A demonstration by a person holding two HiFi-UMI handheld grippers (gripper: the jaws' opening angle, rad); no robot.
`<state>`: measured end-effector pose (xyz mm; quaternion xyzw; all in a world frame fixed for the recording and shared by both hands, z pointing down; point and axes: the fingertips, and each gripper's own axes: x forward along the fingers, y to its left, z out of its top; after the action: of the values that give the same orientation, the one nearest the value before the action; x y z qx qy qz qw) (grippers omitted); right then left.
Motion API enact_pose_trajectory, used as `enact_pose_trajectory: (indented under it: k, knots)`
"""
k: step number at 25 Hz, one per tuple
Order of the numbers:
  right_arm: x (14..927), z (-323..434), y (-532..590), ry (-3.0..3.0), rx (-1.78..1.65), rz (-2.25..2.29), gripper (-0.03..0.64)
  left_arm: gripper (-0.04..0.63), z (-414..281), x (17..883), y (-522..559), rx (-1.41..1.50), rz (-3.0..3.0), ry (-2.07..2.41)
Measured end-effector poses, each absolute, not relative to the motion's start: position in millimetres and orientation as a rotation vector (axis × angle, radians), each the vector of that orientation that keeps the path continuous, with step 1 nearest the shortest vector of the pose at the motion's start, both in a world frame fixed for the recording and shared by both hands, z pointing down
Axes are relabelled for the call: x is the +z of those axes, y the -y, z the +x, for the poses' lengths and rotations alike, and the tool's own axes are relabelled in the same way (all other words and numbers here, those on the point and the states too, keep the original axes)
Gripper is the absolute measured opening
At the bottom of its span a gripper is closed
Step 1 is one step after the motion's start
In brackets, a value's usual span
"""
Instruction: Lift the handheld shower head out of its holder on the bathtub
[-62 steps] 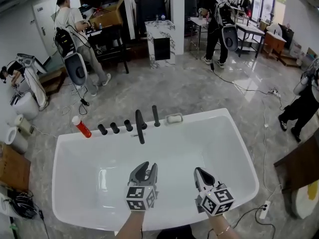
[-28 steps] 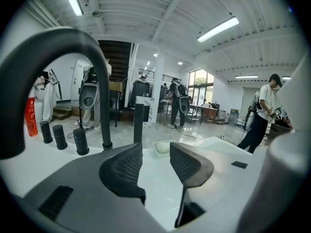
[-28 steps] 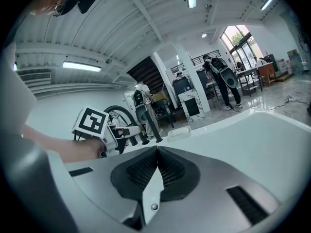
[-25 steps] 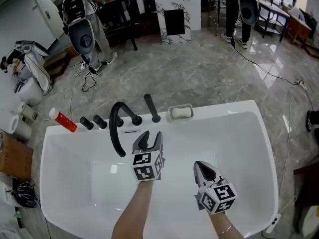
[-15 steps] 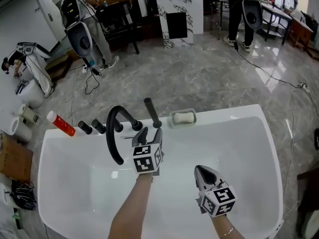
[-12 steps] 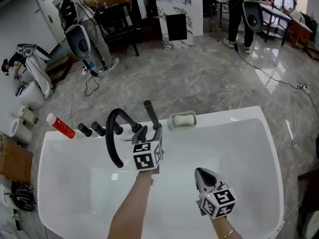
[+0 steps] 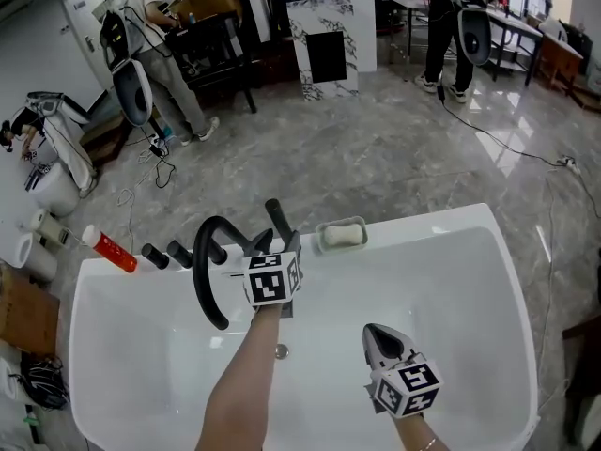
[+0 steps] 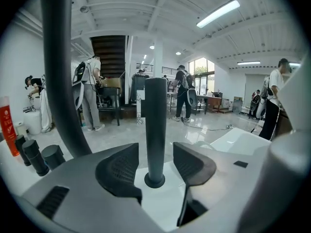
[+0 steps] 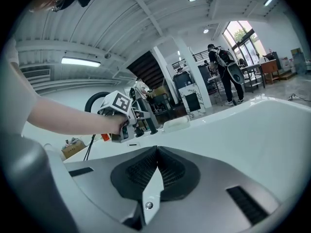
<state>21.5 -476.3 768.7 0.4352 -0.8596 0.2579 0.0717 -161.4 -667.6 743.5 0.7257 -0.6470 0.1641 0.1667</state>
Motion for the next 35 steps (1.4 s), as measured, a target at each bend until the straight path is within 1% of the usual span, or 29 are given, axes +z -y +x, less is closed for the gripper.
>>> enact_pose_trajectory:
  k: [6,12,17,22,28,35]
  knots:
    - [787,12,470,2.568,0.792,1.302,0.006,0.225,-166,762,677,0.542,2.076,1.838]
    - [783,12,467,2.557,0.777,1.297,0.006,0.147,-163,761,682,0.581,2.064,1.852]
    - [765,18,461,2.548,0.771,1.295,0.006,0.142,-153,750,673,0.599,2.038,1.83]
    - [733,29,457,2.569,0.75,1.314,0.006,0.14,-144,709,656,0.531,2.099,1.889]
    - [701,33,448,2.579,0.736,1.321,0.006,0.14,-129,665,637,0.548,2.171,1.906]
    - [632,32,429,2.62,0.669,1.335,0.006,0.14,-124,586,597,0.484,2.189,1.96]
